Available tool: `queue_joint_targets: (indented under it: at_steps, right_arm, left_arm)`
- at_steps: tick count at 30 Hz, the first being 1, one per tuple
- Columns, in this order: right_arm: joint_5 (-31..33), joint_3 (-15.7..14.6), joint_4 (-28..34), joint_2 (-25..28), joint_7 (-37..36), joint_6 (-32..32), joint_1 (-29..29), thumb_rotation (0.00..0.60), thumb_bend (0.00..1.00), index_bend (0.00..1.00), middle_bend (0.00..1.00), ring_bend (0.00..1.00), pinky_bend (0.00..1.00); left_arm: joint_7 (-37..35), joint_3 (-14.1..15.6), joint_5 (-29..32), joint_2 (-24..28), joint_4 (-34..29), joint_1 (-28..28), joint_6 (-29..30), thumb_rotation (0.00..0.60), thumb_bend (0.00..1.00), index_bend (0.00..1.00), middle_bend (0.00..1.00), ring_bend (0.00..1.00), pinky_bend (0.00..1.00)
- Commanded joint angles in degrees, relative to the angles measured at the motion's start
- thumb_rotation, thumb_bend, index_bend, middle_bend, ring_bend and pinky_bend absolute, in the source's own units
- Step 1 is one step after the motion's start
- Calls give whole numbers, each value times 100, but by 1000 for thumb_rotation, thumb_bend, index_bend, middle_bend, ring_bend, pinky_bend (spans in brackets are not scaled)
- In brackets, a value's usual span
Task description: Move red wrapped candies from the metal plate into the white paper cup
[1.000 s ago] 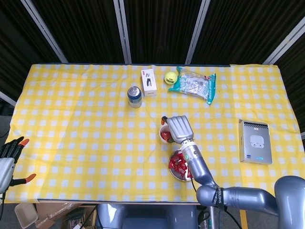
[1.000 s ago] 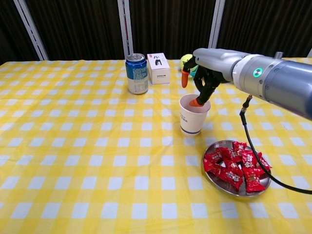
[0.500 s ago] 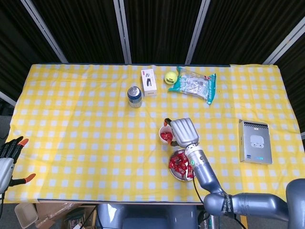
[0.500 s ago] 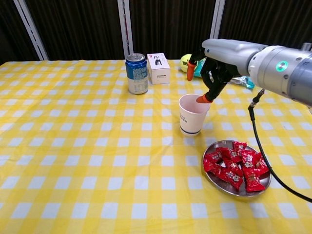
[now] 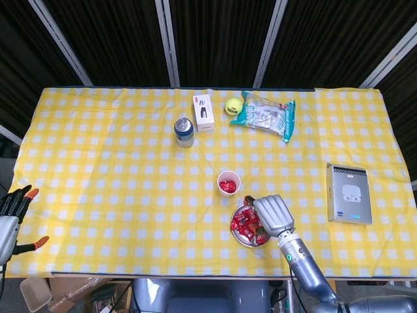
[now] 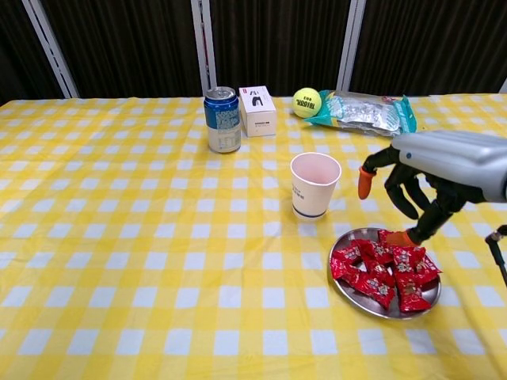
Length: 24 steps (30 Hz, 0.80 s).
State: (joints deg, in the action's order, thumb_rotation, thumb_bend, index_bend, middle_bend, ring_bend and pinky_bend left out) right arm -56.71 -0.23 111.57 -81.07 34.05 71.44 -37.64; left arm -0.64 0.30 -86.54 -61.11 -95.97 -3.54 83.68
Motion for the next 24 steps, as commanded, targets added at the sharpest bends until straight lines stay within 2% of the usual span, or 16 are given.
queue_joint_targets:
  at_steps: [1, 9, 17, 24]
  right_arm:
    - [-157, -224, -182, -118, -34, -62, 143, 600, 252, 286, 678, 627, 910]
    - [-340, -348, -452, -361, -66, -170, 290, 600, 251, 277, 677, 626, 909]
    - [-70, -140, -832, -660, -95, -356, 315, 600, 251, 270, 677, 626, 910]
    - [147, 6, -1233, -843, -195, -536, 339, 600, 250, 319, 677, 626, 910]
  left_arm:
    - [6, -1, -16, -16, 16, 11, 25, 600, 2, 0, 0, 0, 0]
    - [0, 3, -41, -34, 42, 21, 51, 600, 8, 0, 0, 0, 0]
    - [9, -3, -18, -35, 43, 17, 31, 600, 9, 0, 0, 0, 0]
    - [1, -5, -9, -27, 44, 14, 19, 600, 9, 0, 0, 0, 0]
